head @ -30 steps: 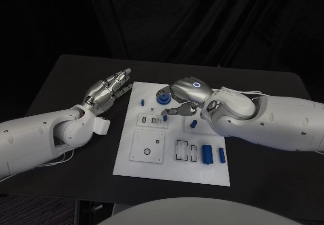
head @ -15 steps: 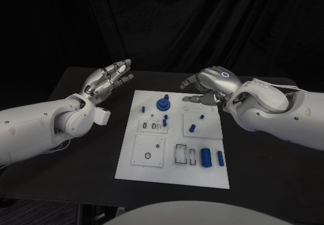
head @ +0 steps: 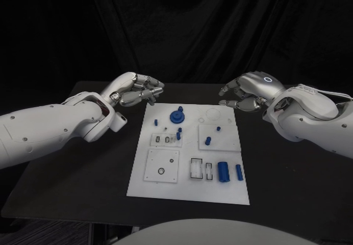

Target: Assemble the parts on the task board

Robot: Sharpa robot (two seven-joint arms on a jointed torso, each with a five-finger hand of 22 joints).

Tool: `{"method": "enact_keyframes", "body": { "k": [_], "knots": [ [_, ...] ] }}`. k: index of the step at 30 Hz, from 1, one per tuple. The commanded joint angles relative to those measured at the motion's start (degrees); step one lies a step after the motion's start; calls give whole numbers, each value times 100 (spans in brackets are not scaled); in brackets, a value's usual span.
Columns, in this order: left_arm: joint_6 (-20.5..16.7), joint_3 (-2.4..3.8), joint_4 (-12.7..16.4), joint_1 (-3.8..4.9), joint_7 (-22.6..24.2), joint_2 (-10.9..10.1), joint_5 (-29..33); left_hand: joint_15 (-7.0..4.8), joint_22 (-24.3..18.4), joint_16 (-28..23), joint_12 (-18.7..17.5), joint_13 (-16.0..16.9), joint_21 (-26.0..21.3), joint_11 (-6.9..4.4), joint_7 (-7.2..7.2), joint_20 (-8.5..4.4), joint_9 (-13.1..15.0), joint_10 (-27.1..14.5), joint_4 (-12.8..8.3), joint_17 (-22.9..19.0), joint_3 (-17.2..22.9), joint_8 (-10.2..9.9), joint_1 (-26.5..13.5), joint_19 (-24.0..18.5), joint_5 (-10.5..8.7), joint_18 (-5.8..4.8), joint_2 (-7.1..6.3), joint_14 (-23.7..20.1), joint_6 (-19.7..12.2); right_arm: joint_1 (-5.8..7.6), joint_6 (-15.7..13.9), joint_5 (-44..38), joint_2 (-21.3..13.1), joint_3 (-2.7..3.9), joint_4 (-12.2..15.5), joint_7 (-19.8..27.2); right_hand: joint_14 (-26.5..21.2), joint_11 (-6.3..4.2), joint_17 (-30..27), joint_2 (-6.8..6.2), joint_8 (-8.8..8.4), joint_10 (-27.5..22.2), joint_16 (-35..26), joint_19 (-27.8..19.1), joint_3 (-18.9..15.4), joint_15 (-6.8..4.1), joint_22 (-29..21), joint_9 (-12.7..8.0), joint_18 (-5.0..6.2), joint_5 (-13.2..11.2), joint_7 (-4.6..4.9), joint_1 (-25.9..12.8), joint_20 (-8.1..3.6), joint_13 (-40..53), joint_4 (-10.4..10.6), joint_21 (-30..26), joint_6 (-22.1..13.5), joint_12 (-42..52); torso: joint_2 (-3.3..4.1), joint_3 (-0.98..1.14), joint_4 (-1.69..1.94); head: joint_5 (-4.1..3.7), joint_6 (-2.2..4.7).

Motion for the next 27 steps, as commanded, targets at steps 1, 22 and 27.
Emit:
{"method": "enact_keyframes", "body": {
  "k": [1, 22, 27],
  "knots": [
    [-384, 8, 183, 178, -1459, 80, -2537, -308, 63, 1046, 794, 759, -49, -343, -116, -270, 110, 614, -11, 817, 35, 186, -27, -169, -81, 25, -23, 486, 385, 1, -124, 77, -58, 3, -34, 44, 594, 41, 1507, 41, 3, 607, 17, 143, 31, 4, 1250, -11, 61, 54, -3, 37, 19, 1509, 22, 33, 65, 15, -30, 56, -12, 34, -23],
    [2359, 9, 463, 516, -4961, 1045, -3725, -773, 7590, 4610, 4602, 7709, 5847, -795, -574, -782, 2783, 4400, -12, 7508, 158, 1559, -1562, 3116, 432, -991, -122, 3858, 1084, -171, 225, 82, -195, 2, -123, -137, 594, 47, 1507, 120, -33, 607, 17, 139, 38, 7, 1247, -47, 64, 117, 5, -72, 20, 1509, 66, 22, 87, 15, -25, 34, -3, 174, -181],
    [2670, 9, 358, 517, -5321, 1298, -3687, -843, 7688, 4610, 4602, 7709, 5905, -875, -666, -805, 3369, 4400, -17, 7508, 149, 1830, -1607, 3216, 539, -1021, -108, 3858, 1130, -182, 260, 82, -179, 3, -133, -171, 594, 48, 1507, 125, -36, 607, 17, 137, 38, 7, 1246, -50, 65, 122, 6, -78, 20, 1509, 66, 19, 85, 15, -28, 34, -7, 179, -181]
  ]
}}
